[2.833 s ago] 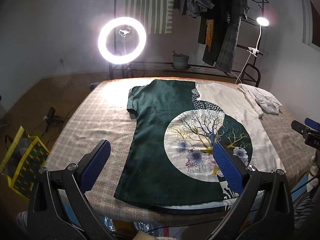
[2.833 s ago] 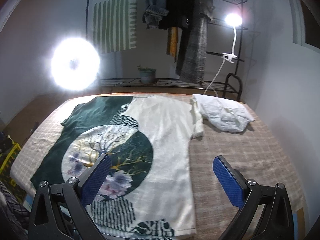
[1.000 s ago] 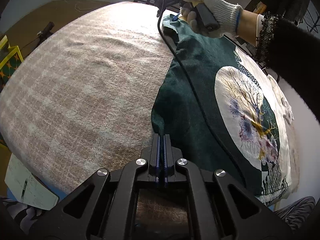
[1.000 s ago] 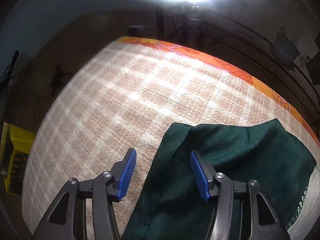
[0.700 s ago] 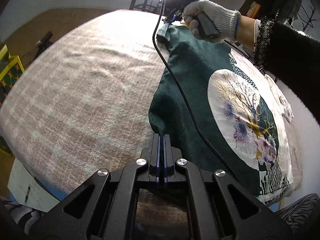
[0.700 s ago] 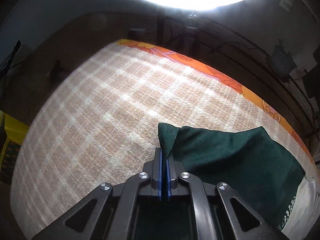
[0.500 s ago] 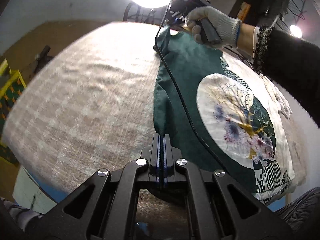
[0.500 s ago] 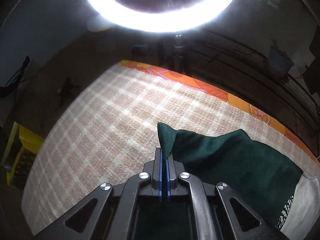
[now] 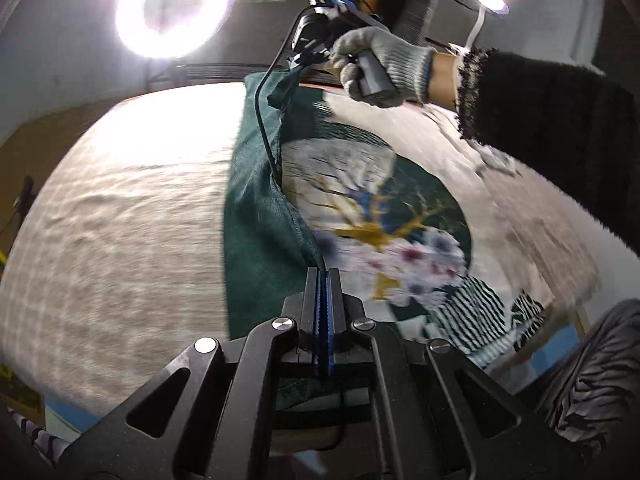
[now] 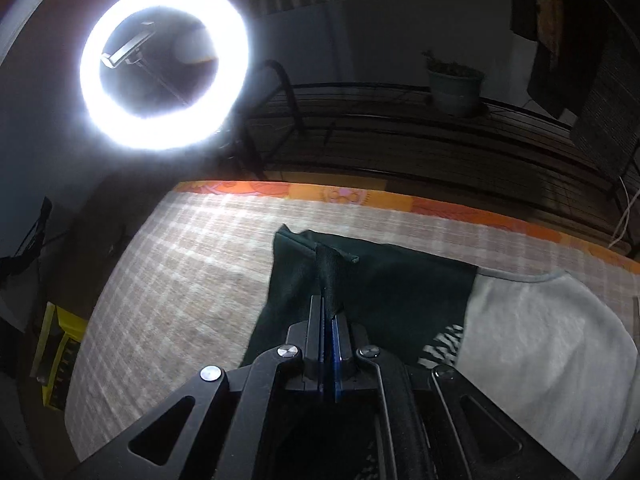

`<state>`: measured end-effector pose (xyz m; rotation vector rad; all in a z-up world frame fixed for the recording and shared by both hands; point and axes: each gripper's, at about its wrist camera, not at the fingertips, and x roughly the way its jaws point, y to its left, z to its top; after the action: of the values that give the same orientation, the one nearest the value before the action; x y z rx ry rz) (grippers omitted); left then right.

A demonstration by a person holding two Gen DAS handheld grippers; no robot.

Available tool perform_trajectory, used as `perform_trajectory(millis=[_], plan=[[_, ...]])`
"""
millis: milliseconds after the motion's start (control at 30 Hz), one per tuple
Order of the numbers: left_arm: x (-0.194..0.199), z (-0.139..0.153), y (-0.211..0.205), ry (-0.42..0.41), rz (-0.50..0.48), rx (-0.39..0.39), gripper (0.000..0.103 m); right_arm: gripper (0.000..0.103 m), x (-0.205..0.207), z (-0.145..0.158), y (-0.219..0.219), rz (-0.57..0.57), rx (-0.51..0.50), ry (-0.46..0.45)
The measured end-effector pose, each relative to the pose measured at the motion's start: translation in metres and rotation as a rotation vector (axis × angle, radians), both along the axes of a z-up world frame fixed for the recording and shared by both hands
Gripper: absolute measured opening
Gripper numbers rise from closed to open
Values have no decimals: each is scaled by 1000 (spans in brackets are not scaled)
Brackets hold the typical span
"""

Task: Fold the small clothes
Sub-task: 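Lift and fold the green side over toward the print, then open both tools, then grasp the cream side edge with the left tool while the right tool grasps it too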

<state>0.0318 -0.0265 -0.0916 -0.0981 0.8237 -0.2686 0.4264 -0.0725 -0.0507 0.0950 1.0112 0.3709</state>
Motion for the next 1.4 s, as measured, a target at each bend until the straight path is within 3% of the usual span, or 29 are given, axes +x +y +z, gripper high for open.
perform_trajectory(millis=[200, 467, 533, 567, 600, 667, 767, 1033, 1400], plan=[[11, -11, -28, 50, -61, 11, 0, 0, 5, -23, -45, -75, -5, 27], [14, -21, -52, 92, -126, -17, 0, 2, 18, -43, -49, -69, -71, 28], [15, -23, -54, 100, -141, -39, 0, 33, 17, -47, -49, -63, -83, 44], [14, -23, -56, 104, -149, -41, 6, 53, 15, -47, -51, -67, -87, 39], [13, -22, -57, 101, -159, -40, 19, 62, 12, -46, -54, -76, -97, 28], [9, -21, -60, 102, -186, -55, 39, 63, 8, -42, -61, -87, -105, 18], [-4, -15, -65, 78, -244, -93, 44, 65, -2, -35, -80, -112, -100, 24], [-40, -6, -90, 71, -386, -109, 45, 69, -55, -4, -138, -171, -129, -16], [-80, 23, -76, -3, -367, -142, 45, 68, -160, 42, -227, -281, -128, -99]])
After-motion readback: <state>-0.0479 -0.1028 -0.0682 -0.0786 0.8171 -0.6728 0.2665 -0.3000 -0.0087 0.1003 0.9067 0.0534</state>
